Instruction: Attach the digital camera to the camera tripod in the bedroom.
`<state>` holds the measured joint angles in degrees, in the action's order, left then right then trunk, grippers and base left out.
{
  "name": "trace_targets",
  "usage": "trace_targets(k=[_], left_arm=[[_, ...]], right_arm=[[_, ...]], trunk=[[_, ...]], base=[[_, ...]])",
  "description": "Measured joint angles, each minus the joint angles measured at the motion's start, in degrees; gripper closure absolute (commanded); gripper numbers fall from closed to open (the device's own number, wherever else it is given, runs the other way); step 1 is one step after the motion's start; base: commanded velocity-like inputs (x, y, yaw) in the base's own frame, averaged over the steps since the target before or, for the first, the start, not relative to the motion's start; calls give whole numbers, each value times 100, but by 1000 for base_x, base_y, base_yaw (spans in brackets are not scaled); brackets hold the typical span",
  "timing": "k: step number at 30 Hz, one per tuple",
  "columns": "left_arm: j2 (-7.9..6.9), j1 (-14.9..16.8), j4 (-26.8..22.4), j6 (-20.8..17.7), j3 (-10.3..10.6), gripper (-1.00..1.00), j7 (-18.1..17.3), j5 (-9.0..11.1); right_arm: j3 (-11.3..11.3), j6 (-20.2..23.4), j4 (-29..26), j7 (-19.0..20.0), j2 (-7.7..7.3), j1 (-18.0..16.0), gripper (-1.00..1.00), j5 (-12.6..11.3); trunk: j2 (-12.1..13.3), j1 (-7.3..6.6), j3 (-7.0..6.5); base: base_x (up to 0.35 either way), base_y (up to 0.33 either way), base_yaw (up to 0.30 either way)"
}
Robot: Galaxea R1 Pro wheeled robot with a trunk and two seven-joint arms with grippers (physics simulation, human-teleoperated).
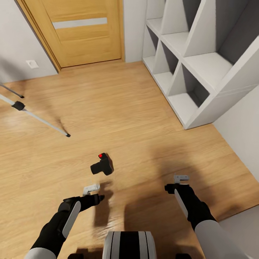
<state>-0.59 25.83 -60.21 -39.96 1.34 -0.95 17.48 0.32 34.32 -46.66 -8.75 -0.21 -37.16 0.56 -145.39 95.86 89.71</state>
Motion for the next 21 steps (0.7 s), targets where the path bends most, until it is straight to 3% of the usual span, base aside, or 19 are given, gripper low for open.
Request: trace_targets(k=[6, 10, 19, 21], left_arm=[[1, 2, -50, 1, -23, -100, 5, 4], [19, 1, -382, -3, -26, -100, 7, 17], [110, -1, -592, 706, -7, -100, -7, 25], [207, -1, -611, 922, 0, -100, -12, 144]], right_arm=[[0, -5, -2, -1, 3, 0, -100, 0], [0, -6, -2, 0, 0, 0, -100, -1], [0, -9, 6, -9, 14, 0, -100, -6], [0, -9, 6, 2, 14, 0, -100, -8]], trunk=[[-8, 15, 133], [-13, 26, 222], [-26, 49, 421], [-28, 54, 465]], base=[[0, 0, 0], [0, 0, 0], [0, 0, 0], [0, 0, 0]])
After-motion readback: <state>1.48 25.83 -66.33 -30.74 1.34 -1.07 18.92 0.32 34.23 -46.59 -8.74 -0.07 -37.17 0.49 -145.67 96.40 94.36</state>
